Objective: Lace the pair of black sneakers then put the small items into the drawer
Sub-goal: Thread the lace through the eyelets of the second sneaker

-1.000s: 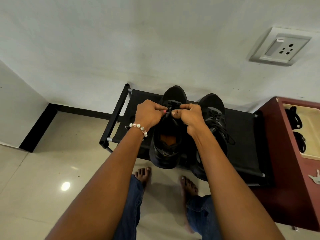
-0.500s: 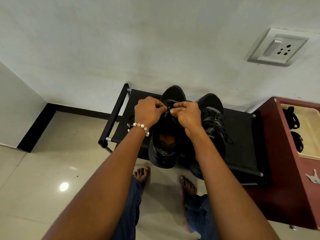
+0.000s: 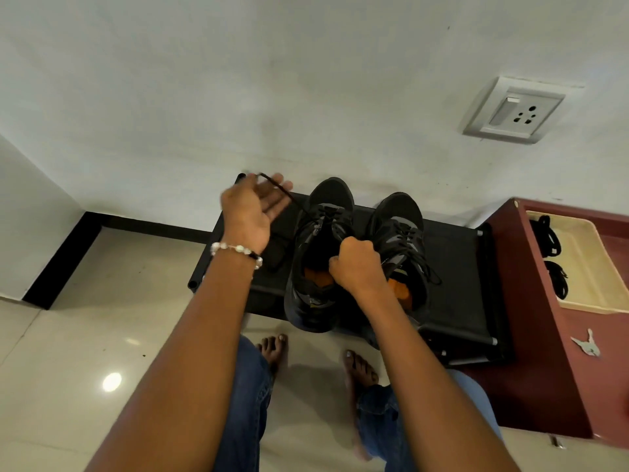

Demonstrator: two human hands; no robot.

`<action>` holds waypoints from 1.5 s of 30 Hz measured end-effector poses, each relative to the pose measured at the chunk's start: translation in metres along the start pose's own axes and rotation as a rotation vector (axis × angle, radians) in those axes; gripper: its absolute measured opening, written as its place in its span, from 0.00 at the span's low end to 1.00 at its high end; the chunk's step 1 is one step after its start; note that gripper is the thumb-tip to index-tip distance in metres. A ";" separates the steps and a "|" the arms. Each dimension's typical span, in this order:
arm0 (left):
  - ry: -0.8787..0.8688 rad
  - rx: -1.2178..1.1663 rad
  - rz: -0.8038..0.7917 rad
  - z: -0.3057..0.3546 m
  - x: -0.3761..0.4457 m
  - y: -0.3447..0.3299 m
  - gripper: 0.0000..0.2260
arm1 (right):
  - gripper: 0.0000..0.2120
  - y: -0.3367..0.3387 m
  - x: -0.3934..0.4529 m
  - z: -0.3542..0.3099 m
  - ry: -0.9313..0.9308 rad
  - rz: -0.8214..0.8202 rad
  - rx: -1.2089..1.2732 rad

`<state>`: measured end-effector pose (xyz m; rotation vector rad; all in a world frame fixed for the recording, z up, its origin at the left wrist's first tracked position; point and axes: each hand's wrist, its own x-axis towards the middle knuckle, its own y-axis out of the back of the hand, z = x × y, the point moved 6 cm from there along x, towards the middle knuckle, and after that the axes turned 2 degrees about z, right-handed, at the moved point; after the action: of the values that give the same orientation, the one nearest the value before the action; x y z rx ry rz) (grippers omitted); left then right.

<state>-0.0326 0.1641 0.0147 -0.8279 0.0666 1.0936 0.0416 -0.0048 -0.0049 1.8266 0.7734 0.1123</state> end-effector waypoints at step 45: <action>-0.123 0.991 -0.149 -0.007 0.010 -0.008 0.09 | 0.05 -0.020 0.017 0.014 -0.206 0.254 0.371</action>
<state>-0.0188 0.1655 0.0102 0.1249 0.4020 0.8178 0.0521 -0.0025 -0.0329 2.2428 0.4331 -0.0601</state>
